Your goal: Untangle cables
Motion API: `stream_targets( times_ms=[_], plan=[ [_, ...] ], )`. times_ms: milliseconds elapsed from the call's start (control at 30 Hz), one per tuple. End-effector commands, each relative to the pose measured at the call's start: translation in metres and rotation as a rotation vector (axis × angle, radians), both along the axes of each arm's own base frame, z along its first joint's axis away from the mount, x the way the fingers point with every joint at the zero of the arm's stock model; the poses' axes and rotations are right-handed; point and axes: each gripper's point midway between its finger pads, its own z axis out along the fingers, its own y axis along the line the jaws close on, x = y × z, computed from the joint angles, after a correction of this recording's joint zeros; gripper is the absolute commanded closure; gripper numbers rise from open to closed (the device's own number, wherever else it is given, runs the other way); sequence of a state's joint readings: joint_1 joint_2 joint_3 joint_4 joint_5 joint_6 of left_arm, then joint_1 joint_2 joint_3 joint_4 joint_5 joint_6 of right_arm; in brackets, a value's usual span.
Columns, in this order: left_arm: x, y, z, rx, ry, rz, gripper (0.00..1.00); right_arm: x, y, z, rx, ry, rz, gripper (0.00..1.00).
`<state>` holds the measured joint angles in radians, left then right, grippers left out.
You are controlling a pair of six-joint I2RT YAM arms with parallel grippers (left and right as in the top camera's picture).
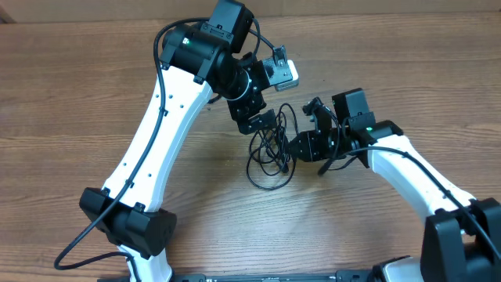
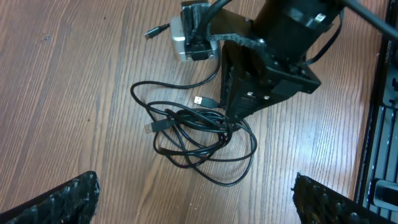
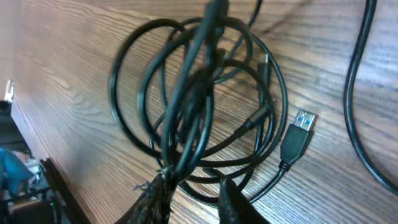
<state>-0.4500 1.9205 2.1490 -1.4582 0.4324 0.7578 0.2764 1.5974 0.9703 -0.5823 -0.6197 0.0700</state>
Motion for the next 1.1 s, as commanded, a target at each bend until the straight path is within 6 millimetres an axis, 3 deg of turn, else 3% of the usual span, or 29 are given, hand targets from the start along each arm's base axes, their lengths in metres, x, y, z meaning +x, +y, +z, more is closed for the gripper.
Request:
stream_targets(
  times_ms=[0, 233, 367, 400, 467, 533, 800, 900, 1067],
  plan=[
    [-0.001, 0.004, 0.010, -0.012, -0.020, 0.019, 0.01, -0.006, 0.010, -0.004, 0.058, 0.050, 0.026, 0.79],
    [-0.001, 0.004, 0.010, -0.012, -0.019, 0.019, 0.00, -0.016, 0.023, -0.003, 0.078, 0.065, 0.069, 0.78],
    [-0.001, 0.004, 0.010, -0.012, -0.020, 0.019, 0.00, -0.027, 0.037, 0.000, 0.095, 0.073, 0.119, 0.71],
    [-0.001, 0.004, 0.010, -0.012, -0.020, 0.019, 0.00, -0.029, 0.040, -0.001, 0.093, 0.072, 0.130, 0.73],
    [-0.001, 0.004, 0.010, -0.012, -0.020, 0.019, 0.00, -0.031, 0.043, -0.001, 0.086, 0.070, 0.139, 0.87],
    [-0.001, 0.004, 0.010, -0.012, -0.020, 0.019, 0.00, -0.031, 0.041, -0.003, 0.076, 0.068, 0.135, 0.96],
    [-0.001, 0.004, 0.010, -0.012, -0.020, 0.019, 0.00, -0.034, 0.037, -0.001, 0.068, 0.093, 0.119, 0.96],
    [-0.001, 0.004, 0.011, -0.012, -0.020, 0.019, 0.00, -0.030, 0.026, 0.007, 0.023, 0.089, 0.070, 0.96],
    [-0.001, 0.004, 0.010, -0.012, -0.020, 0.019, 0.00, -0.025, 0.004, 0.045, -0.074, 0.029, 0.007, 0.96]
  ],
)
